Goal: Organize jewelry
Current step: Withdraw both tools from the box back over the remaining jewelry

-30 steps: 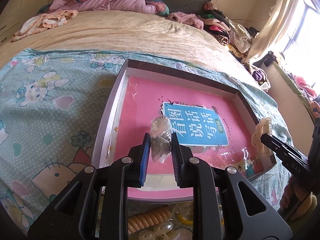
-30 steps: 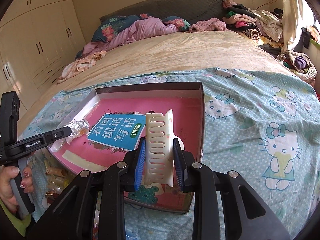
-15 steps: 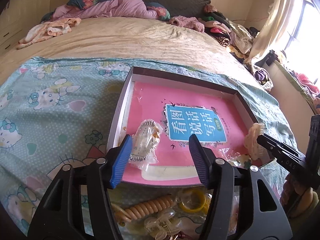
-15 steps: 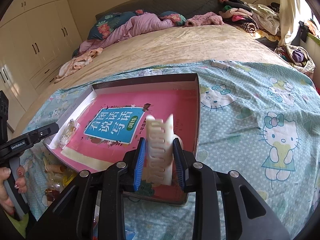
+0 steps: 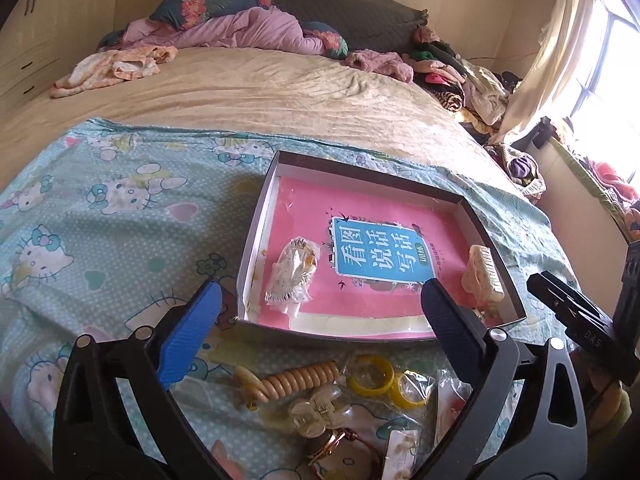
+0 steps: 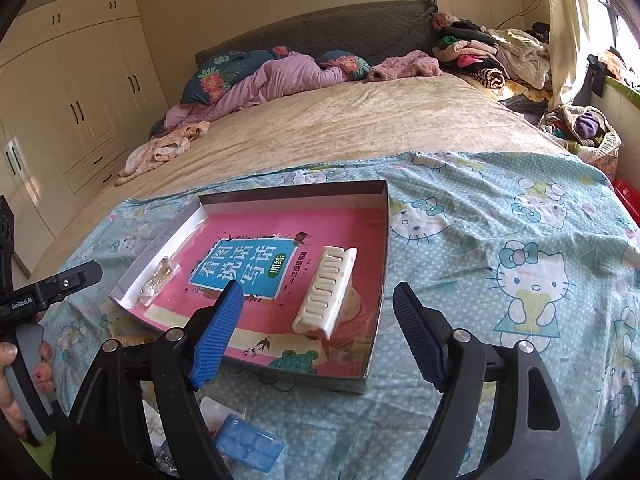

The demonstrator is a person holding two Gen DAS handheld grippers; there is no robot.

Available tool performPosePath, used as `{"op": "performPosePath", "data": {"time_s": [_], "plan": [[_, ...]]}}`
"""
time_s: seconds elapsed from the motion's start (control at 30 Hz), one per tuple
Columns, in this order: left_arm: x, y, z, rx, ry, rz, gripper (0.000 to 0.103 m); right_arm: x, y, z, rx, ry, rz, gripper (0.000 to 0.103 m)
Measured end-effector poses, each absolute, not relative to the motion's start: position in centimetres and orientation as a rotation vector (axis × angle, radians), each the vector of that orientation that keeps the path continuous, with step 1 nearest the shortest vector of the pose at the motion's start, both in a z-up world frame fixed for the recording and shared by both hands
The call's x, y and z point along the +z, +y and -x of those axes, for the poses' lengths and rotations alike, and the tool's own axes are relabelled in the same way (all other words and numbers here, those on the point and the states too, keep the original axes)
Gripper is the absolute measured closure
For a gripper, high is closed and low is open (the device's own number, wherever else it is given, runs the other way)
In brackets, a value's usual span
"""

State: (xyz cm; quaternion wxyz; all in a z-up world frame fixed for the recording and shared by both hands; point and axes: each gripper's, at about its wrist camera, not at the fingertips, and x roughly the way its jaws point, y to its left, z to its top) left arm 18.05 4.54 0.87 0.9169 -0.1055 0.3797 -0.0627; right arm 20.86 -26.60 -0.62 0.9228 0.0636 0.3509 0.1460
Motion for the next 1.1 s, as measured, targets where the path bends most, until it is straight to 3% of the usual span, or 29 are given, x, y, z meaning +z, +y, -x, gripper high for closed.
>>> {"op": "performPosePath", "data": {"time_s": [0.1, 1.1], "plan": [[1.3, 4.7, -17.5, -0.12, 0.771, 0.219, 0.01, 0.3, -26.7, -20.1, 0.305, 0.699, -0.131, 0.019], [2.6, 5.2, -10.9, -0.138, 0.737, 0.217, 0.01, 3.2, -24.3, -13.4, 0.439, 0.667, -0.055, 0.019]]}}
